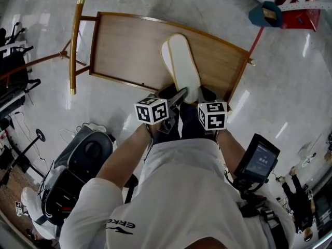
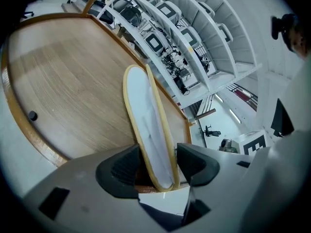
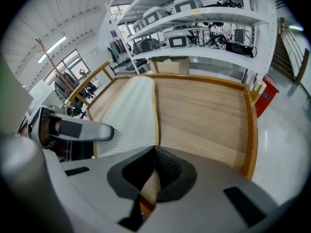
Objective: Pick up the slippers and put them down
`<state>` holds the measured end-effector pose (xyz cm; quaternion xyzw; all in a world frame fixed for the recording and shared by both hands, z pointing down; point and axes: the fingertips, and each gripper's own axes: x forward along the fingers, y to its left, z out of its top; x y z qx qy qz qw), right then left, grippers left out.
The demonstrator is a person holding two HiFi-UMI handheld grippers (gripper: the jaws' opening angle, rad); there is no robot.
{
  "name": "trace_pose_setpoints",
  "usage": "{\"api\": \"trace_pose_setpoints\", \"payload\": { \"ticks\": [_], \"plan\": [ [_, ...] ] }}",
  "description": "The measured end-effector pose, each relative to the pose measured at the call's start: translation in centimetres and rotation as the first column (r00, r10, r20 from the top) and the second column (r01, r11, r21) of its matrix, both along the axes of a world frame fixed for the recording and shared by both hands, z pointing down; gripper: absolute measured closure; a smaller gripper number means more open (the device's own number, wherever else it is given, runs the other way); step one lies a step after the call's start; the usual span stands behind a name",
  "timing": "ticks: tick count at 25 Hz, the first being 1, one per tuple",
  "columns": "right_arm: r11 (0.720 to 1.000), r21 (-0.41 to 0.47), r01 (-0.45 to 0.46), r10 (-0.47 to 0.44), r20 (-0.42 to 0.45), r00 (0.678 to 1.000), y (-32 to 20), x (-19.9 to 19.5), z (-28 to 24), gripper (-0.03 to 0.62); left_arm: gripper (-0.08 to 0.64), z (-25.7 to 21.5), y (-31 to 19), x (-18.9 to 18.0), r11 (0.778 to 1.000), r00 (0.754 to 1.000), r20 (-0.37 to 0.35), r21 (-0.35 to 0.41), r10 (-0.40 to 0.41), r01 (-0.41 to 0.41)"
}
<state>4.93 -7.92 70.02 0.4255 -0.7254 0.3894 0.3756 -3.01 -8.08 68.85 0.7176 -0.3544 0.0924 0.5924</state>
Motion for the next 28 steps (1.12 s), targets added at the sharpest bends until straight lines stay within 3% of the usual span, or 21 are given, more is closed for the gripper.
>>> {"api": "trace_pose_setpoints", "payload": {
  "ticks": [12, 28],
  "plan": [
    [1.0, 0.007, -0.002, 0.002, 0.02, 1.0, -0.2, -0.5, -0.5, 0.589, 0.457, -0.3, -0.3, -1.2, 0.999, 0.999, 0.006, -0.008, -0.053, 0.053],
    [0.996, 0.082, -0.03, 0.025, 0.062, 0.998, -1.3, -0.6, -3.2, 0.589, 0.488, -3.0, -0.8, -2.3, 0.992, 0.995, 0.085, 0.116, -0.05, 0.04]
  ]
}}
